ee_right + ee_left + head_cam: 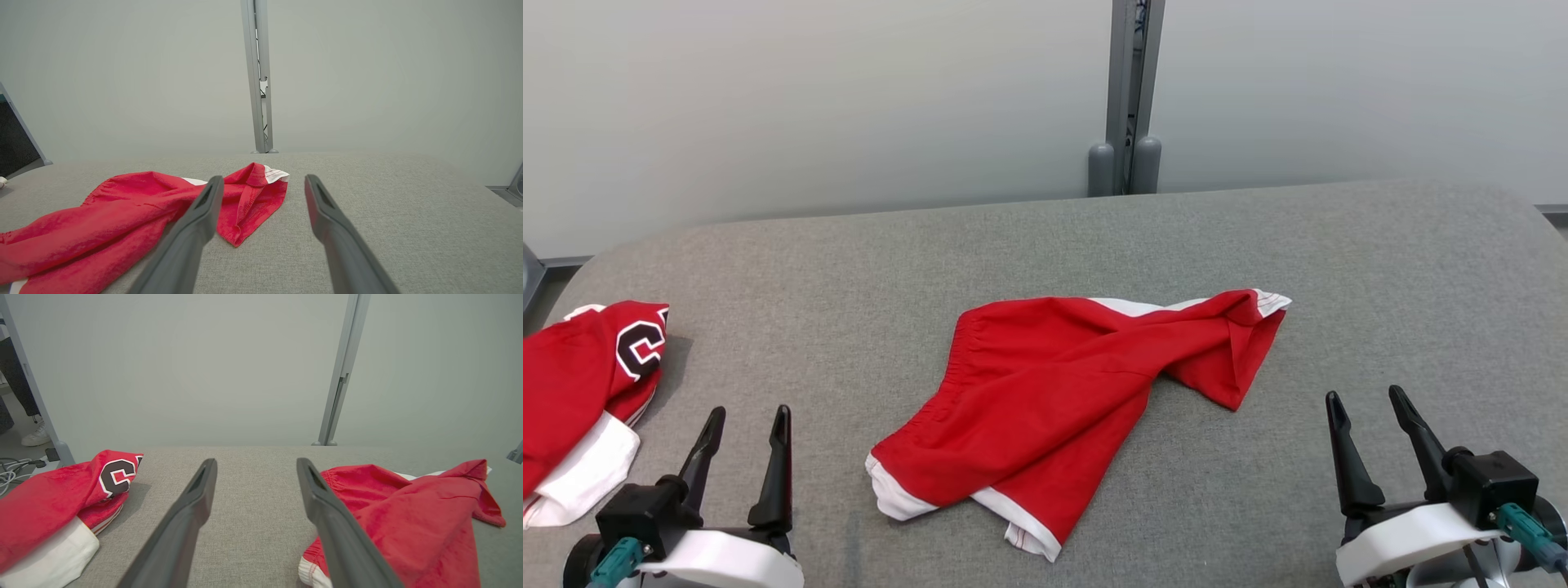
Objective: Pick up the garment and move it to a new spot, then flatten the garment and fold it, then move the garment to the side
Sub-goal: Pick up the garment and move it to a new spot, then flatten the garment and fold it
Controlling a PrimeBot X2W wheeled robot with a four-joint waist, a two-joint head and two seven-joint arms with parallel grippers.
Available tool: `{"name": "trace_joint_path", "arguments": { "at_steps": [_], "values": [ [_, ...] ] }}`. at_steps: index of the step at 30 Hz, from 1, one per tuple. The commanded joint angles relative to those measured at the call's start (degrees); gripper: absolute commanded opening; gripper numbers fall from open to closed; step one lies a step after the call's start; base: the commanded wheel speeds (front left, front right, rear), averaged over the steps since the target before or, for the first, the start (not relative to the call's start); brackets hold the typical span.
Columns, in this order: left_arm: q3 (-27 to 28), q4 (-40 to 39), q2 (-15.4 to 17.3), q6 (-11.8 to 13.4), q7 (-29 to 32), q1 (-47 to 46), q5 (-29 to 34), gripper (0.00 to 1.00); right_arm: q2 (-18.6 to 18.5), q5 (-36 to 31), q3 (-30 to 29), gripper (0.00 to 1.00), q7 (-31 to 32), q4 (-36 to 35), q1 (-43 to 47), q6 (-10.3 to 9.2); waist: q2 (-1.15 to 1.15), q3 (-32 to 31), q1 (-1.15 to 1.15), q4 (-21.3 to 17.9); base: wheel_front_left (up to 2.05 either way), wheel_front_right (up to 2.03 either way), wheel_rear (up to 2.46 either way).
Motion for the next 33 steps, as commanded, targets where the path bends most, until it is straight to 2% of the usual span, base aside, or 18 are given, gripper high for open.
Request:
{"name": "trace_joint_path", "arguments": {
  "at_steps": [1, 14, 33],
  "values": [
    [0.0, -0.3, 0.3, 0.1, 0.1, 0.5, 0.2, 1.0, -0.3, -0.2, -0.1, 1.0, 0.3, -0.3, 0.6, 0.01, 0.0, -0.2, 0.0, -0.1, 0.0, 0.0, 0.0],
    [-0.6, -2.4, 0.7, 1.7, 1.7, 2.4, 0.0, 1.0, -0.3, -0.4, -0.3, 1.0, 1.5, -2.3, 2.2, 0.01, 0.0, -0.9, 0.0, -0.1, 0.0, 0.0, 0.0],
    [-1.3, -4.0, 1.0, 2.8, 2.5, 2.8, -0.5, 1.0, -0.3, 0.0, -0.3, 1.0, 1.5, -2.2, 2.4, 0.01, 0.0, -0.3, 0.0, 0.1, 0.0, 0.0, 0.0]
  ]
}}
